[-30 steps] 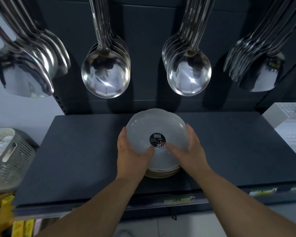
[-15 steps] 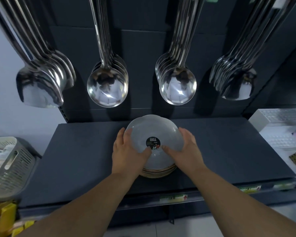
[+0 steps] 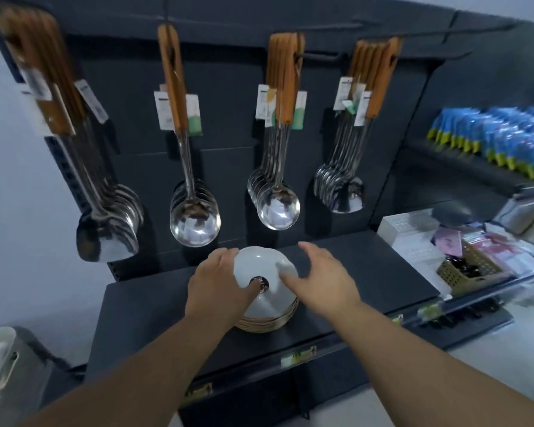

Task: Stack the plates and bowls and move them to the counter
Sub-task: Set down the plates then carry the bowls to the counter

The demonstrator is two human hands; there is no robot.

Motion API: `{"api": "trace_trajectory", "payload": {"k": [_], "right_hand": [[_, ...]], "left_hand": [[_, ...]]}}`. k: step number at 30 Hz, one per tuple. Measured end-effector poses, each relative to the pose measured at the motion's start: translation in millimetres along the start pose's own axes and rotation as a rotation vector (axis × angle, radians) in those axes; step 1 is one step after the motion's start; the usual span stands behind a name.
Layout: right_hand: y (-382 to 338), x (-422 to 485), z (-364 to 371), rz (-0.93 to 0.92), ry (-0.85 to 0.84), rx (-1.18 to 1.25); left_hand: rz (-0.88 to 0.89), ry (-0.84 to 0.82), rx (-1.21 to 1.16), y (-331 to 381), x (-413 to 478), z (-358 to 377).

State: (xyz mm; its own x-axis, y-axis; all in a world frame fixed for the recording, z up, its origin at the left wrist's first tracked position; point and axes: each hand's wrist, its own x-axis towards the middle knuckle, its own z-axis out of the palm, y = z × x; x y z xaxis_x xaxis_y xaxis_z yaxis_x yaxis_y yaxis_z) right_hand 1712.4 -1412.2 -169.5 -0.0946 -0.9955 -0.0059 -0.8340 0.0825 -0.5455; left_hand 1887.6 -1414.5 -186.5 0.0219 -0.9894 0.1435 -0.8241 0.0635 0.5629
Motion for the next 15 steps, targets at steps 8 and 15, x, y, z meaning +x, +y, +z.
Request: {"api": "trace_trajectory", "payload": {"k": [8,15], "right_hand": [[-41.2,-76.5,-43.3,0.095,0.174,-0.141],[-33.8,-144.0,-86.8,0.207,0.334,-0.197]], "left_hand": [[0.260,-0.029,0.255,19.1,-24.2,-62.1],[0.444,-0.067,0.314,84.0,-59.2,-79.4]]}}
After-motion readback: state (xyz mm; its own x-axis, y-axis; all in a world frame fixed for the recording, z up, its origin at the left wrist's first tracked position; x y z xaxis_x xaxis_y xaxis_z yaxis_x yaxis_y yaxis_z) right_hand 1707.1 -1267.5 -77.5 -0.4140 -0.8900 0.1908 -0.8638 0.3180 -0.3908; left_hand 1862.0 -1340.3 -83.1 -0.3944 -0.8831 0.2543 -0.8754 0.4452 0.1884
